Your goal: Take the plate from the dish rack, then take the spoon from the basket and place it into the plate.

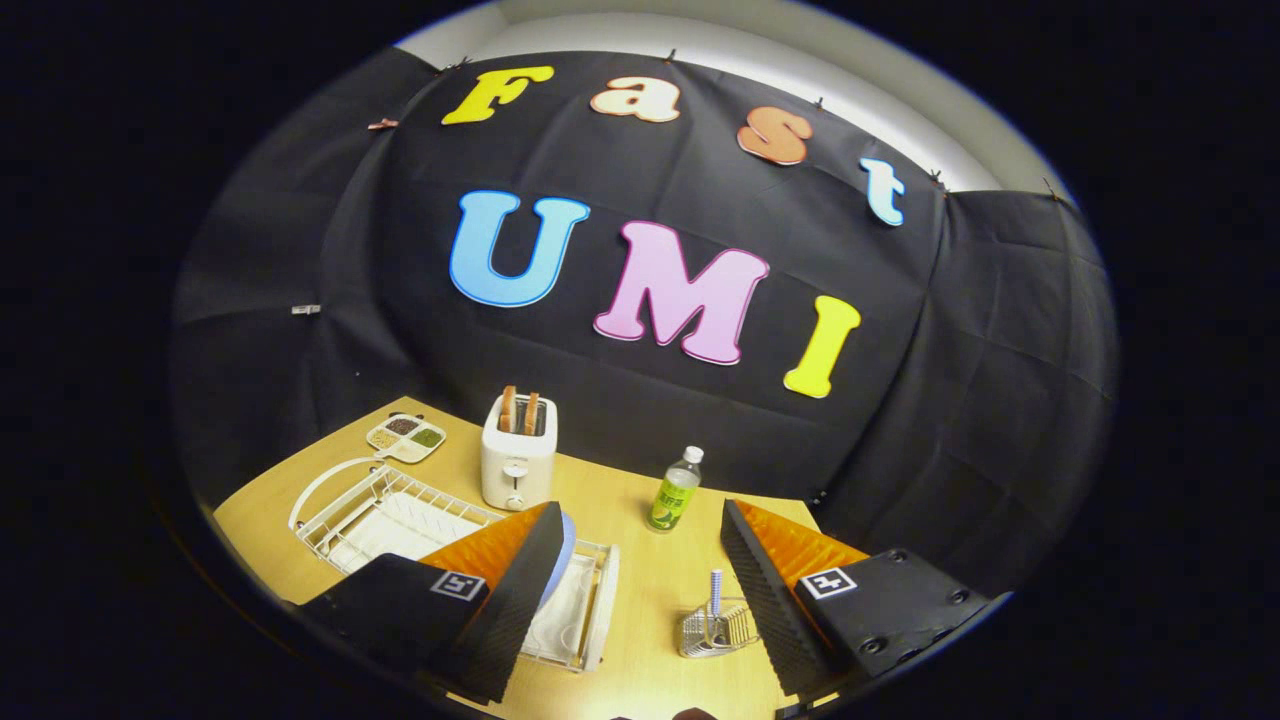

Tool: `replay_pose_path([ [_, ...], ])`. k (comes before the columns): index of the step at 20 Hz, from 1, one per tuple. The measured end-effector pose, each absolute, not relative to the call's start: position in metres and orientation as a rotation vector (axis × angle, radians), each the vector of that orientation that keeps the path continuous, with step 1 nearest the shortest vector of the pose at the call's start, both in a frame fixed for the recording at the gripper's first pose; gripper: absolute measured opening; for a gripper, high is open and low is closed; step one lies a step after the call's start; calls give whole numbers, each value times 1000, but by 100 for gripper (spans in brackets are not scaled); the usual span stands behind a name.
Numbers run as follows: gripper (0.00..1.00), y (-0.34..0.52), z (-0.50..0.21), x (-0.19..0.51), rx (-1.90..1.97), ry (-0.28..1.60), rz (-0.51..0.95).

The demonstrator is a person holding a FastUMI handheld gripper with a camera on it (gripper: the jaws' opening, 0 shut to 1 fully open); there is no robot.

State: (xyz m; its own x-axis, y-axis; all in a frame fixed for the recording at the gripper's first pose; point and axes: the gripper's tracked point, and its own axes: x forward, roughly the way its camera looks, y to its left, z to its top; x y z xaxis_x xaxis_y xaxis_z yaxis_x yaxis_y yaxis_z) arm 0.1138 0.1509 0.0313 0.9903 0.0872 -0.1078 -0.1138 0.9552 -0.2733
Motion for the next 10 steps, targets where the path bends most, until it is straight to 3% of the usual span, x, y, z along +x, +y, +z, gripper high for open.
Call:
replay_pose_path([
  [10,94,166,-96,187,-348,471,-8],
])
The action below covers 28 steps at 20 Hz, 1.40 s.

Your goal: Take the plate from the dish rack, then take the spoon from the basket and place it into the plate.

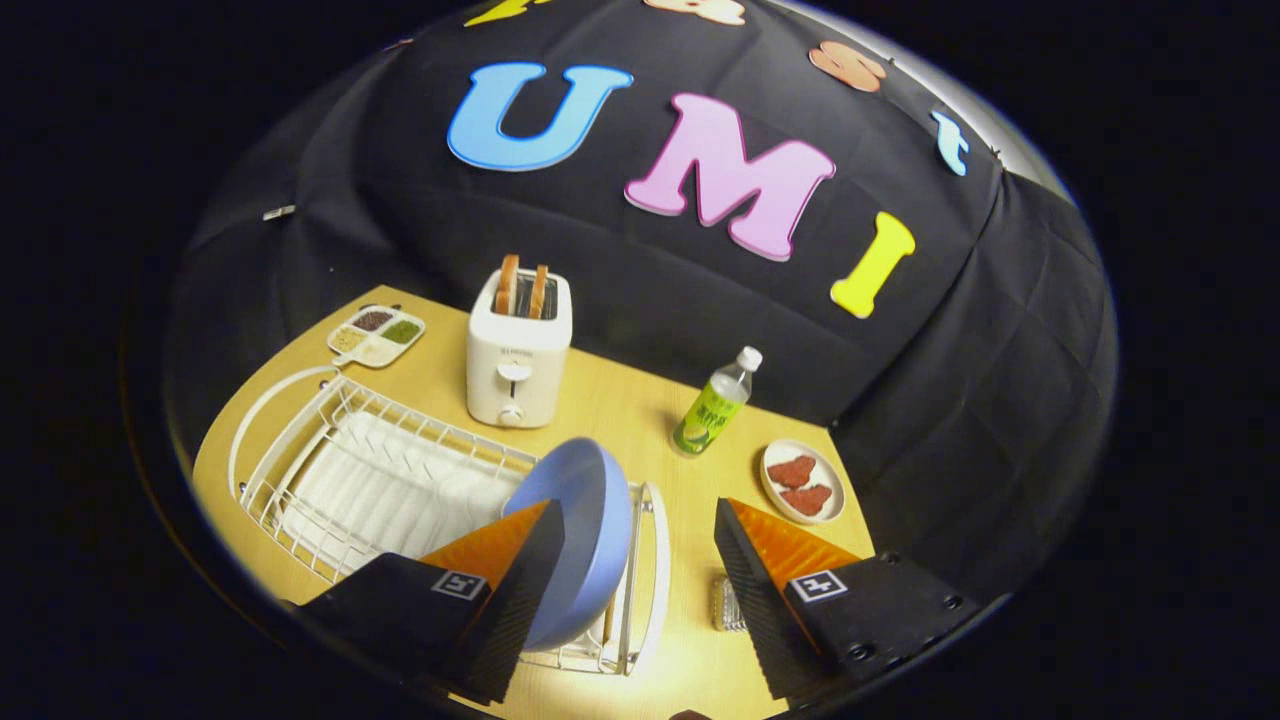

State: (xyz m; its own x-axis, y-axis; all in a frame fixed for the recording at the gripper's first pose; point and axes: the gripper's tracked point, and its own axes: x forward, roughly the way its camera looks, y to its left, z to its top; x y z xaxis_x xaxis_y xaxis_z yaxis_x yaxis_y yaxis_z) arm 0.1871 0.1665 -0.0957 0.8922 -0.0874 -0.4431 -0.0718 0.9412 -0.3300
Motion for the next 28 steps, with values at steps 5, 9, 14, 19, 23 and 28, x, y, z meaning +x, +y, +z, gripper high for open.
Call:
replay_pose_path([
  [5,80,171,-124,197,-265,583,-4],
  [9,60,193,-147,194,-127,693,74],
  [14,42,210,-162,186,49,817,103],
  [19,37,211,-157,187,27,769,11],
  [23,37,210,-144,189,-24,711,-10],
  [28,34,190,-124,196,-11,661,-61],
])
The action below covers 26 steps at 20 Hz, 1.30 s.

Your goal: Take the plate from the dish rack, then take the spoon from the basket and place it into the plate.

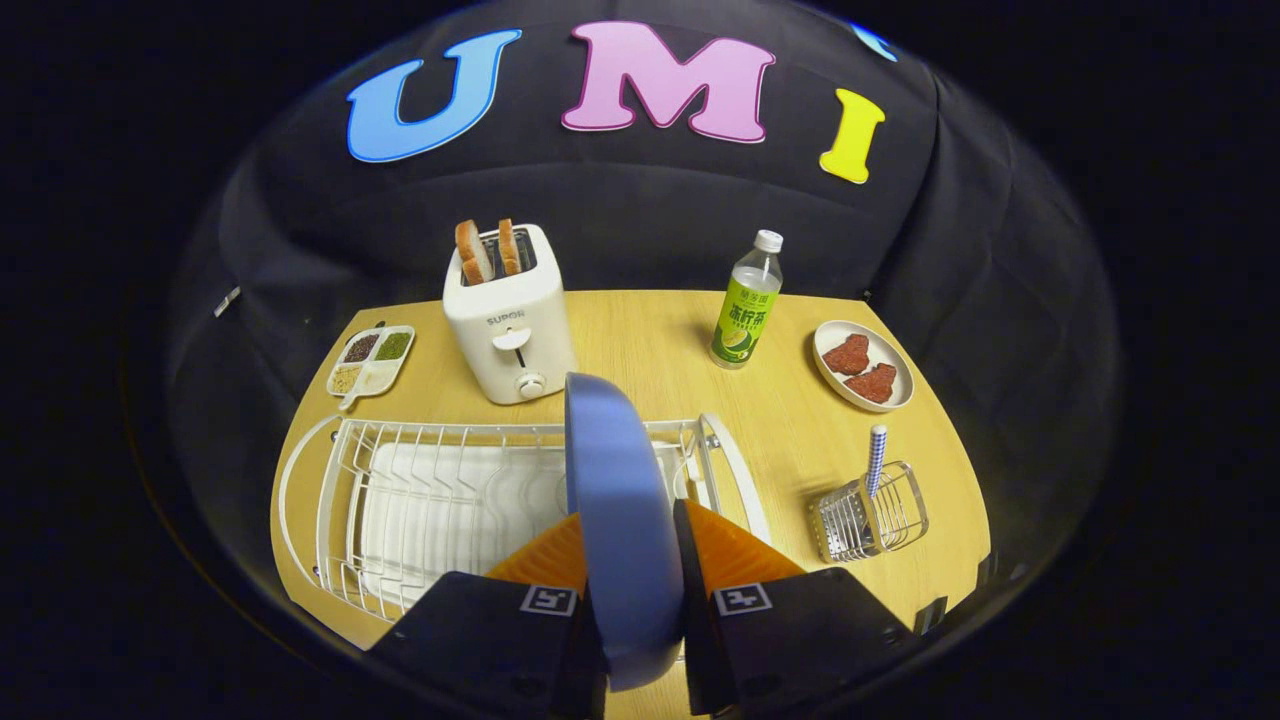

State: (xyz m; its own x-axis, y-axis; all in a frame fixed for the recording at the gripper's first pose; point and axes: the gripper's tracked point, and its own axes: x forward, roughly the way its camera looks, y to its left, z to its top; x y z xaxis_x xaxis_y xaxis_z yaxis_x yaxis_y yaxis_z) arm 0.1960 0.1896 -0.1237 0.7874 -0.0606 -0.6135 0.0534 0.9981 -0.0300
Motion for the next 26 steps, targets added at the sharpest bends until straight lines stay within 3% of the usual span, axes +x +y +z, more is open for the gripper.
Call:
replay_pose_path([
  [13,32,146,-112,187,137,650,-40],
  [26,32,43,-135,62,577,802,202],
])
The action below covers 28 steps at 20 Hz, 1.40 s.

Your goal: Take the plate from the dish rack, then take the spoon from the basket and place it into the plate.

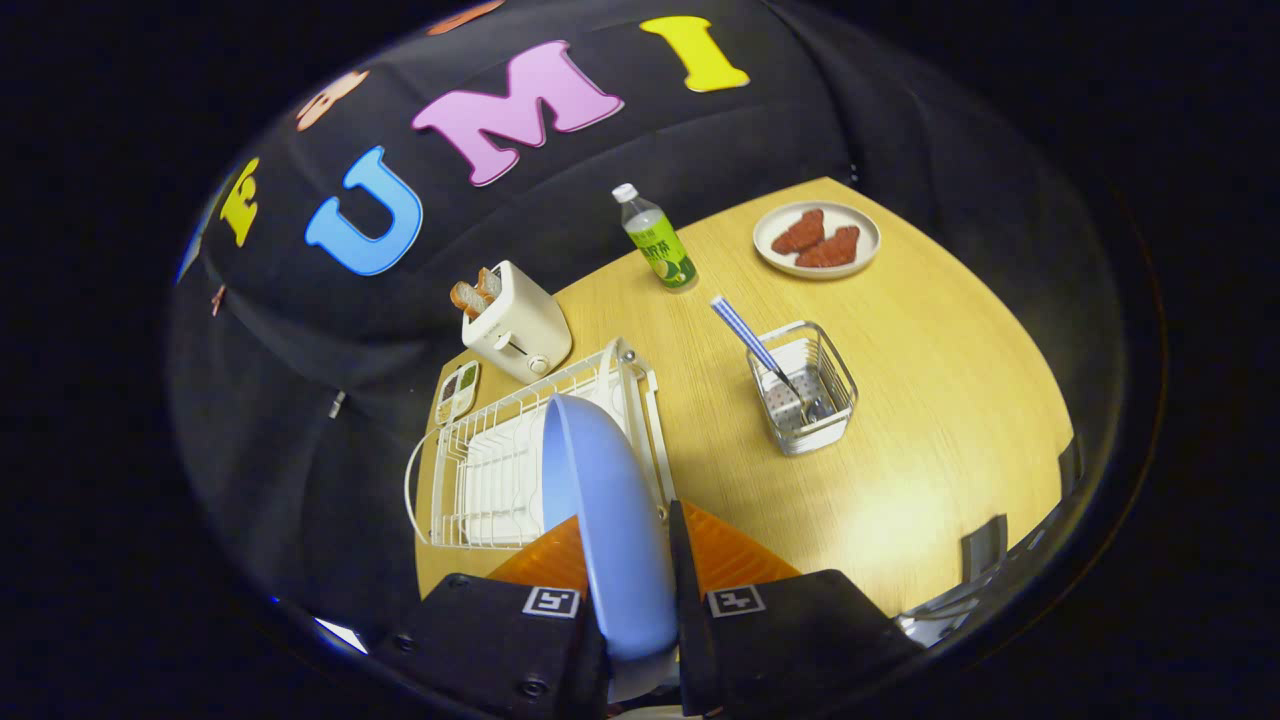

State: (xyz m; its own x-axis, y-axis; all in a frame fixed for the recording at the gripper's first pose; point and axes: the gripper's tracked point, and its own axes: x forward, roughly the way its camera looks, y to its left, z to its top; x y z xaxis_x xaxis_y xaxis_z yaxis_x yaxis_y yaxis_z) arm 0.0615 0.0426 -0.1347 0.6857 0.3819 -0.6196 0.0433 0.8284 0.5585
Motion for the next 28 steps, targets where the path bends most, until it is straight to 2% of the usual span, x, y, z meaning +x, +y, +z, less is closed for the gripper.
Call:
replay_pose_path([
  [6,31,-16,-196,19,715,933,270],
  [14,32,-31,-284,31,642,1072,460],
  [18,32,-26,-300,37,631,1081,513],
  [20,33,-33,-306,43,595,1059,490],
  [22,47,-48,-308,46,559,1041,463],
  [24,69,-61,-298,47,539,1009,453],
  [25,87,-68,-292,52,508,976,447],
  [27,98,-86,-275,67,413,875,410],
  [28,98,-91,-261,75,373,811,407],
])
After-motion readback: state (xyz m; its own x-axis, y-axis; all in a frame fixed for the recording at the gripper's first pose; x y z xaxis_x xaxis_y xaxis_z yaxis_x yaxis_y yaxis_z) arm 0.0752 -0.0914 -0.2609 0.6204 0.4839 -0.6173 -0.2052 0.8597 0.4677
